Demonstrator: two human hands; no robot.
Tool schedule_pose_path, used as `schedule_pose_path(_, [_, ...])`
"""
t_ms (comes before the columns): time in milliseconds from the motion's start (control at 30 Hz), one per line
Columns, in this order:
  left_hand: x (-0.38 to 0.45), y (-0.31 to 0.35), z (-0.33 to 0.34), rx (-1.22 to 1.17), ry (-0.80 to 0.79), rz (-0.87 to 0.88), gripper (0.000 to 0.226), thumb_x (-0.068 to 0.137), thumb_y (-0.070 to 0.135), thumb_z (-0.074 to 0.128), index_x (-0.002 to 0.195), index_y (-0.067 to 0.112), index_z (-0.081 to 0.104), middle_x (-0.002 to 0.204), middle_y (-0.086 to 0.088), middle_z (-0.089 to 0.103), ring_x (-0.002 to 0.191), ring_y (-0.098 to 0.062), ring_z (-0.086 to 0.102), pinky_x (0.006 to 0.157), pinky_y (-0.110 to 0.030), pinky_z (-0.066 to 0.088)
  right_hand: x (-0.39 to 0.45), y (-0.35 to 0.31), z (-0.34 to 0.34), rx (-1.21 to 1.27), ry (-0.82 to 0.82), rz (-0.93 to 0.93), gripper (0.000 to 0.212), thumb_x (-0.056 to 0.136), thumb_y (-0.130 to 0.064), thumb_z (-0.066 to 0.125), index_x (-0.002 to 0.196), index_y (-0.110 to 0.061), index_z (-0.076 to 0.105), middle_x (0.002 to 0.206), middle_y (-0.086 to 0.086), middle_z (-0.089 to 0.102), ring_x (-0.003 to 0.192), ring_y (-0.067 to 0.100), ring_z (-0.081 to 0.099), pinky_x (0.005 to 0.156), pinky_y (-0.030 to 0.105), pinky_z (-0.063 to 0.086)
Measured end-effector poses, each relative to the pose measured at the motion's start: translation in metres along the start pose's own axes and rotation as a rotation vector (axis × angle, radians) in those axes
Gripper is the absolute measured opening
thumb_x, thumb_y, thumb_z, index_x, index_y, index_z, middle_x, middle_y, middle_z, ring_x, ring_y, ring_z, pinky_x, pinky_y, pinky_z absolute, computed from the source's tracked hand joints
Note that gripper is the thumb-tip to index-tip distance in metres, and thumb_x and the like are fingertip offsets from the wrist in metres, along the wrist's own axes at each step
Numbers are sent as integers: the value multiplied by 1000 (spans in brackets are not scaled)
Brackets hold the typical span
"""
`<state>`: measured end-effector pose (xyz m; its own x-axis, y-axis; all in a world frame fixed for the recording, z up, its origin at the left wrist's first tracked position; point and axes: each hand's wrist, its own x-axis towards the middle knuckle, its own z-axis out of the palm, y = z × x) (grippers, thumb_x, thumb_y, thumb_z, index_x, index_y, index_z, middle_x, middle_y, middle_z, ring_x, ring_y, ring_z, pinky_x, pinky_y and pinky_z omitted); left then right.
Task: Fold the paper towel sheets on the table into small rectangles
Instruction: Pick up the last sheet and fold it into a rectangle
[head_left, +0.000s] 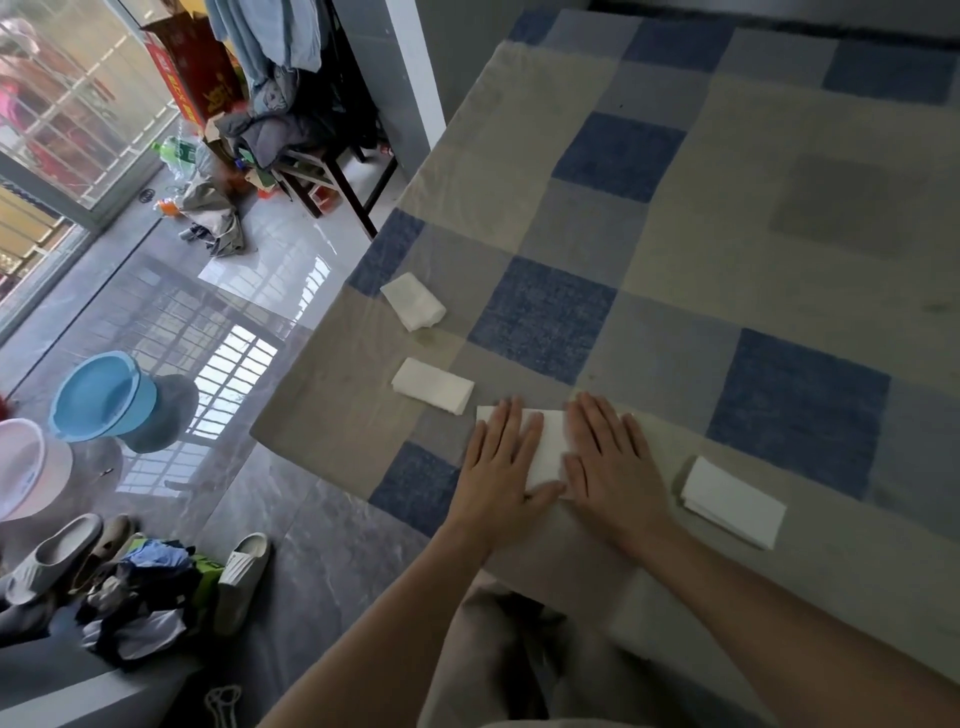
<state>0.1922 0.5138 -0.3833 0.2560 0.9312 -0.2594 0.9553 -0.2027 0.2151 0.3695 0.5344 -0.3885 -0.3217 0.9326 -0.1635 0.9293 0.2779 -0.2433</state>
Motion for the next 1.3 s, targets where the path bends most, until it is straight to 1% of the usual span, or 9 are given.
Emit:
schedule_pose_path(100, [2, 1, -3, -8, -38, 2, 91, 86, 77, 18, 154, 21, -5, 158, -5, -24, 143, -18, -30, 116, -39, -16, 4, 4, -8, -10, -5, -23, 64, 92, -43, 30, 148, -13, 29, 155, 6, 28, 140, 24, 29, 113, 38, 12])
schedule_pose_path(233, [5, 0, -6, -17, -97, 1, 90, 88, 74, 25, 152, 23, -12, 156, -4, -31, 141, -18, -34, 116, -40, -18, 22, 11, -39, -41, -125, -47, 65, 85, -52, 48, 142, -26, 31, 144, -1, 32, 129, 22, 33, 102, 40, 30])
schedule_pose_path(433, [6, 2, -9, 2, -136, 8, 92, 86, 78, 15, 149, 22, -21, 153, -8, -34, 140, -24, -34, 118, -46, -13, 52, 14, -69, 157, -415, 115, 56, 68, -36, 73, 117, -25, 46, 118, 1, 55, 99, 19, 54, 80, 34, 47])
schedule_pose_path(667, [10, 1, -11, 39, -184, 14, 92, 86, 75, 15, 145, 21, -30, 153, -9, -36, 139, -26, -36, 117, -46, -16, 62, 8, -77, 252, -475, 269, 28, 73, -29, 77, 86, -15, 56, 88, 4, 58, 73, 17, 50, 55, 28, 35])
schedule_pose_path(767, [10, -2, -11, -4, -171, 32, 91, 88, 75, 19, 146, 22, -29, 152, -8, -38, 138, -24, -38, 116, -46, -18, 51, 6, -78, 384, -351, 380, 30, 75, -29, 77, 88, -16, 54, 87, 2, 57, 73, 16, 51, 56, 26, 37])
schedule_pose_path(967, [8, -2, -14, -54, -138, 24, 93, 88, 75, 24, 150, 23, -21, 154, -7, -36, 139, -23, -37, 113, -42, -22, 16, 11, -71, 536, -390, 530, 36, 61, -45, 84, 83, -23, 66, 77, -6, 66, 69, 11, 61, 56, 26, 42])
schedule_pose_path(1033, [7, -1, -15, -48, -130, 24, 93, 87, 75, 24, 149, 23, -22, 154, -7, -35, 139, -23, -36, 114, -42, -22, 10, 10, -67, 569, -351, 536, 30, 63, -40, 83, 83, -25, 68, 83, -4, 69, 74, 14, 63, 59, 27, 46])
schedule_pose_path(1167, [7, 0, -13, -48, -104, 25, 92, 87, 75, 25, 151, 23, -18, 156, -8, -31, 141, -24, -33, 113, -43, -21, 6, 2, -55, 542, -213, 554, 36, 79, -27, 69, 110, -9, 65, 107, 9, 68, 93, 26, 63, 80, 36, 51])
schedule_pose_path(1300, [6, 6, -18, -94, -53, -3, 85, 88, 72, 21, 154, 22, -3, 160, -2, -20, 144, -20, -26, 113, -45, -21, 8, 7, -57, 659, -148, 548, 30, 82, -20, 64, 110, -8, 63, 106, 9, 66, 93, 25, 61, 80, 37, 50])
